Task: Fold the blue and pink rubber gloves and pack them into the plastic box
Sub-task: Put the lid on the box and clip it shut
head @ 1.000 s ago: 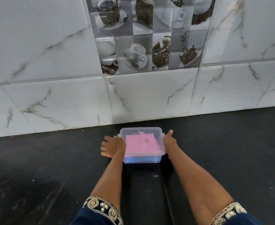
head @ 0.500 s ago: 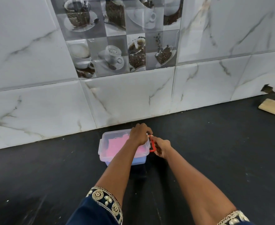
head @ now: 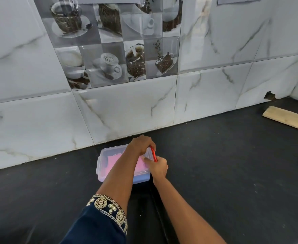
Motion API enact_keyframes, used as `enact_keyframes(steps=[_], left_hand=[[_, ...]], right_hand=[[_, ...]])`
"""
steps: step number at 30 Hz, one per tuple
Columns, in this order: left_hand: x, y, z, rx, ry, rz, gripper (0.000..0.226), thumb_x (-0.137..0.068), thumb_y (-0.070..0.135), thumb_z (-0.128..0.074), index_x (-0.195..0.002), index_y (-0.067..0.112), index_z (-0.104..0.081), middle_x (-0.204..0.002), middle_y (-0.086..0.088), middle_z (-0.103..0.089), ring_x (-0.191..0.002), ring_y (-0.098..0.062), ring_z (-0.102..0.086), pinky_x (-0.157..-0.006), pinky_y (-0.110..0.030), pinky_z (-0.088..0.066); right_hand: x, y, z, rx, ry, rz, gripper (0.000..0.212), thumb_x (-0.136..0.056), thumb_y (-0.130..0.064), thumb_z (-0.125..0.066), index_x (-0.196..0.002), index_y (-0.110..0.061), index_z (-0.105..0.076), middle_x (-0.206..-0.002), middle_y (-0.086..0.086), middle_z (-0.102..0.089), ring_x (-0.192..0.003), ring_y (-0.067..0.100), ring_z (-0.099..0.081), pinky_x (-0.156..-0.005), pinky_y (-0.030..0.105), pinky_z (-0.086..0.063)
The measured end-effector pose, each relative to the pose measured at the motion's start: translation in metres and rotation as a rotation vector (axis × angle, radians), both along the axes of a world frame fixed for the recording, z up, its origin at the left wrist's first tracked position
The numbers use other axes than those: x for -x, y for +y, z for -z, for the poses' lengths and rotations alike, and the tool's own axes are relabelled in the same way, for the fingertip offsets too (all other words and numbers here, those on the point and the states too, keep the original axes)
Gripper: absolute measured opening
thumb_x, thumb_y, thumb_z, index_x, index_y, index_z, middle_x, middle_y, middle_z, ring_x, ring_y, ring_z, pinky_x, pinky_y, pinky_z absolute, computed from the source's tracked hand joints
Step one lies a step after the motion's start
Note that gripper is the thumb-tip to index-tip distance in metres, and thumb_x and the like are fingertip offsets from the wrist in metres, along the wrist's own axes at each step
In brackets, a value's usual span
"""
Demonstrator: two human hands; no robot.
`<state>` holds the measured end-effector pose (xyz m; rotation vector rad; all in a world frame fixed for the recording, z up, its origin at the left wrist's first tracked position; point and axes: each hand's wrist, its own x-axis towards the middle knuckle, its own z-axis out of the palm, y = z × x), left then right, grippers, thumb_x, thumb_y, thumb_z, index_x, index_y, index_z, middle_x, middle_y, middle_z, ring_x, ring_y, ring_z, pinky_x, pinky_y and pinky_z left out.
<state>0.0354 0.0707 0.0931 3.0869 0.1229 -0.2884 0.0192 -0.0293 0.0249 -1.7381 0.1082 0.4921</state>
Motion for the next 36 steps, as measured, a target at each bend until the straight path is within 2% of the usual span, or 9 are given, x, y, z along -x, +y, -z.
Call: enact_keyframes(steps=[3, 7, 12, 21, 25, 30, 32, 34, 36], left_hand=[[0.003, 0.000, -0.002, 0.019, -0.030, -0.005, 0.029, -0.092, 0.012, -0.060, -0.120, 0.020, -0.066, -0.127, -0.004, -0.063, -0.113, -0.022, -0.059, -0.100, -0.031, -0.049], [0.004, -0.004, -0.006, 0.029, -0.042, -0.027, 0.030, -0.093, 0.017, -0.060, -0.122, 0.017, -0.066, -0.125, -0.007, -0.064, -0.112, -0.025, -0.060, -0.101, -0.032, -0.048], [0.000, -0.010, -0.008, 0.018, -0.005, -0.069, 0.030, -0.093, 0.016, -0.059, -0.122, 0.011, -0.065, -0.125, -0.011, -0.063, -0.112, -0.028, -0.061, -0.103, -0.035, -0.047], [-0.001, -0.009, -0.004, -0.099, -0.012, -0.007, 0.026, -0.094, 0.024, -0.058, -0.116, 0.010, -0.066, -0.112, -0.010, -0.068, -0.099, -0.024, -0.065, -0.095, -0.029, -0.050], [0.000, -0.004, 0.000, -0.097, -0.077, -0.057, 0.018, -0.093, 0.010, -0.055, -0.101, 0.004, -0.070, -0.101, -0.014, -0.071, -0.078, -0.021, -0.056, -0.079, -0.027, -0.047], [-0.001, 0.004, 0.003, -0.047, -0.077, -0.101, 0.023, -0.095, 0.016, -0.055, -0.110, 0.004, -0.067, -0.112, -0.015, -0.068, -0.089, -0.023, -0.060, -0.086, -0.025, -0.044], [0.005, 0.009, 0.007, -0.031, -0.082, -0.076, 0.032, -0.095, 0.021, -0.058, -0.125, 0.012, -0.060, -0.126, -0.011, -0.063, -0.111, -0.026, -0.061, -0.100, -0.030, -0.045], [0.019, 0.019, 0.013, -0.083, -0.156, -0.070, 0.042, -0.094, 0.021, -0.059, -0.136, 0.018, -0.051, -0.137, -0.005, -0.057, -0.124, -0.025, -0.054, -0.107, -0.034, -0.040], [0.037, 0.032, 0.018, -0.119, -0.268, -0.141, 0.047, -0.094, 0.019, -0.057, -0.140, 0.022, -0.045, -0.143, -0.001, -0.051, -0.129, -0.023, -0.048, -0.110, -0.034, -0.034]], right_hand=[[0.007, 0.006, -0.001, 0.030, -0.065, 0.065, 0.034, -0.083, -0.028, -0.073, -0.109, -0.007, -0.066, -0.104, 0.011, -0.069, -0.097, 0.023, -0.066, -0.087, 0.035, -0.056], [0.014, 0.010, -0.004, 0.102, -0.148, 0.092, 0.037, -0.089, -0.029, -0.066, -0.119, -0.009, -0.062, -0.112, 0.009, -0.067, -0.104, 0.023, -0.064, -0.094, 0.038, -0.054], [0.019, 0.012, -0.010, 0.182, -0.220, 0.093, 0.031, -0.093, -0.032, -0.058, -0.117, -0.012, -0.060, -0.112, 0.008, -0.068, -0.102, 0.022, -0.065, -0.090, 0.034, -0.053], [0.018, 0.016, -0.015, 0.293, -0.253, 0.045, 0.034, -0.097, -0.032, -0.052, -0.124, -0.011, -0.056, -0.120, 0.010, -0.065, -0.110, 0.025, -0.063, -0.097, 0.037, -0.051], [0.019, 0.014, -0.011, 0.367, -0.369, -0.020, 0.025, -0.101, -0.025, -0.044, -0.108, -0.010, -0.063, -0.103, 0.008, -0.071, -0.093, 0.020, -0.068, -0.082, 0.029, -0.052], [0.016, 0.018, -0.008, 0.469, -0.422, -0.014, 0.029, -0.101, -0.030, -0.043, -0.106, -0.013, -0.065, -0.102, 0.005, -0.072, -0.092, 0.019, -0.068, -0.075, 0.026, -0.048], [0.016, 0.020, -0.004, 0.587, -0.529, -0.027, 0.031, -0.100, -0.032, -0.042, -0.117, -0.014, -0.063, -0.118, 0.006, -0.068, -0.108, 0.019, -0.063, -0.094, 0.029, -0.047], [0.016, 0.024, 0.001, 0.697, -0.642, -0.060, 0.040, -0.099, -0.031, -0.043, -0.135, -0.015, -0.052, -0.143, 0.008, -0.051, -0.135, 0.023, -0.044, -0.118, 0.038, -0.024], [0.019, 0.029, 0.003, 0.751, -0.724, -0.098, 0.047, -0.097, -0.029, -0.046, -0.142, -0.015, -0.044, -0.151, 0.010, -0.039, -0.144, 0.025, -0.029, -0.121, 0.041, -0.008]])
